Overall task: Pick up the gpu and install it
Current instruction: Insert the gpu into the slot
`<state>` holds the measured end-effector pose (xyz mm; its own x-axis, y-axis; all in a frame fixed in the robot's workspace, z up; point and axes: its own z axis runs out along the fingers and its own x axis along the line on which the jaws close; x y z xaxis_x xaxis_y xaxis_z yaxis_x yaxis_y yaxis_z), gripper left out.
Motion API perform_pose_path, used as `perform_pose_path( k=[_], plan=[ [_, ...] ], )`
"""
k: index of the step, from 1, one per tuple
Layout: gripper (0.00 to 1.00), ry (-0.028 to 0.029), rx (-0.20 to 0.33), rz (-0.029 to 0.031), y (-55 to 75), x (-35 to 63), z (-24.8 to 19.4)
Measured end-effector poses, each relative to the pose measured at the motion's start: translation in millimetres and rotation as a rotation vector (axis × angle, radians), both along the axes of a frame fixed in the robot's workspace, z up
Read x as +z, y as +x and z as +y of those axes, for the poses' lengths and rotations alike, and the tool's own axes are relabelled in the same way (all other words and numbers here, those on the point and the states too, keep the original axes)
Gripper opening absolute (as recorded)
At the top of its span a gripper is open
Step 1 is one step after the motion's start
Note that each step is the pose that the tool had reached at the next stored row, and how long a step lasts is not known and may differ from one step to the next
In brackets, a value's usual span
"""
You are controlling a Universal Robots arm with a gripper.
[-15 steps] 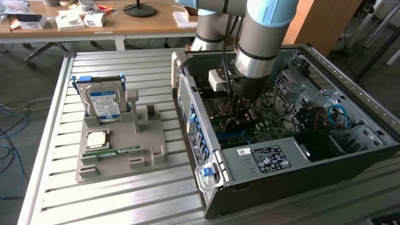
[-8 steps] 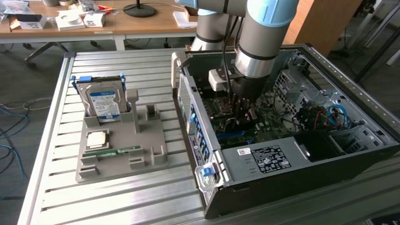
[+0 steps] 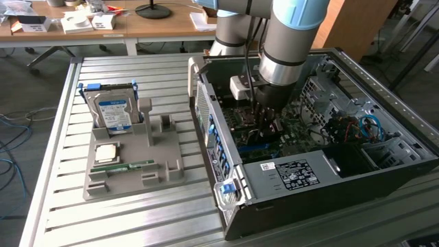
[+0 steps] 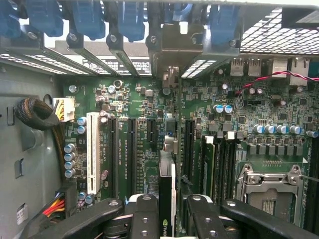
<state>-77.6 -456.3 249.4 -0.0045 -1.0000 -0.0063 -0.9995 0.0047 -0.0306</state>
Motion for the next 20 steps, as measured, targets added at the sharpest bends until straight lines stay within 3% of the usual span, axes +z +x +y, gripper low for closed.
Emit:
perform_pose_path(
  k=[20],
  plan=[
    [0.26,0.0001,0.002,0.0005,-0.2,0.0,-0.1]
  ],
)
